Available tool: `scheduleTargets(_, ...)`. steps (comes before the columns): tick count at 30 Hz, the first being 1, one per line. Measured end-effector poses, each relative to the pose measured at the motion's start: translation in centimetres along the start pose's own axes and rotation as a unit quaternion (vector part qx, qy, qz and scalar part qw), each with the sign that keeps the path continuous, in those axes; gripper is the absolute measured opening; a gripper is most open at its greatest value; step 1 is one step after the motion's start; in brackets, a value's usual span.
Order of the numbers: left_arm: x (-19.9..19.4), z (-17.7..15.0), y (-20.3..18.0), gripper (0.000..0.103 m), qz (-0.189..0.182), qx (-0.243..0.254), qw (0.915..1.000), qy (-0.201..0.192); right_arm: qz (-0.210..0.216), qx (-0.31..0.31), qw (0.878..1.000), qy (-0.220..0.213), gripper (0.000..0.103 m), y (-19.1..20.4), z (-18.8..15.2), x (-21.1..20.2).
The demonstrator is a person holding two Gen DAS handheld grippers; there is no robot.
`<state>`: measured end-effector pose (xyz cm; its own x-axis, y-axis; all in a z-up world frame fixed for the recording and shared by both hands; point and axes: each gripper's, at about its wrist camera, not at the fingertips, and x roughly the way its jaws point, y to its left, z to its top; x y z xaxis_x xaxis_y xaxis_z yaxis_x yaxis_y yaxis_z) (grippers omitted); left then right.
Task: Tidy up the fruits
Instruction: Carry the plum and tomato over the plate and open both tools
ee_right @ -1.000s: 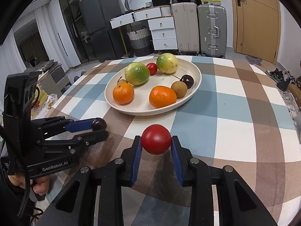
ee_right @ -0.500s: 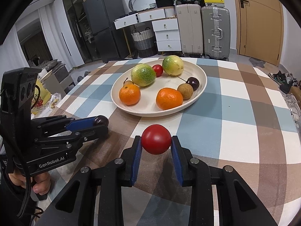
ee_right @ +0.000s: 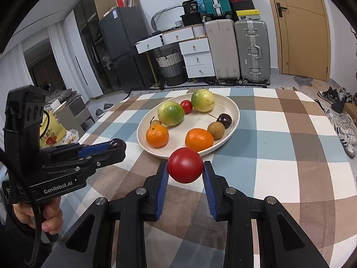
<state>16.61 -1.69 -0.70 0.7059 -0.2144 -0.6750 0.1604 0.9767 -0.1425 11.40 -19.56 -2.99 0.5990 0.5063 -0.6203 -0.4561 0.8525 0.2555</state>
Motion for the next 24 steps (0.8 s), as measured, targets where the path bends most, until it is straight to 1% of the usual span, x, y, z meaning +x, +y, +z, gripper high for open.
scheduleTargets(7, 0.1, 1.0, -0.3, 0.022, 0.002, 0.0, 1.0, -0.001, 0.005, 0.011, 1.0, -0.013, 0.031, -0.1, 1.0, -0.7)
scheduleTargets(12, -0.3, 2.0, -0.4, 0.022, 0.001, 0.008, 0.9999, -0.008, -0.002, 0.009, 1.0, -0.012, 0.031, -0.1, 2.0, -0.6)
scheduleTargets(22, -0.4, 4.8, 0.0, 0.022, 0.003, 0.008, 0.9996, -0.026, -0.003, -0.009, 1.0, -0.026, 0.031, -0.2, 5.9, -0.6)
scheduleTargets(24, -0.2, 5.4, 0.1, 0.022, -0.002, 0.006, 0.9996, -0.029, -0.005, -0.013, 1.0, -0.028, 0.031, -0.2, 6.7, -0.2)
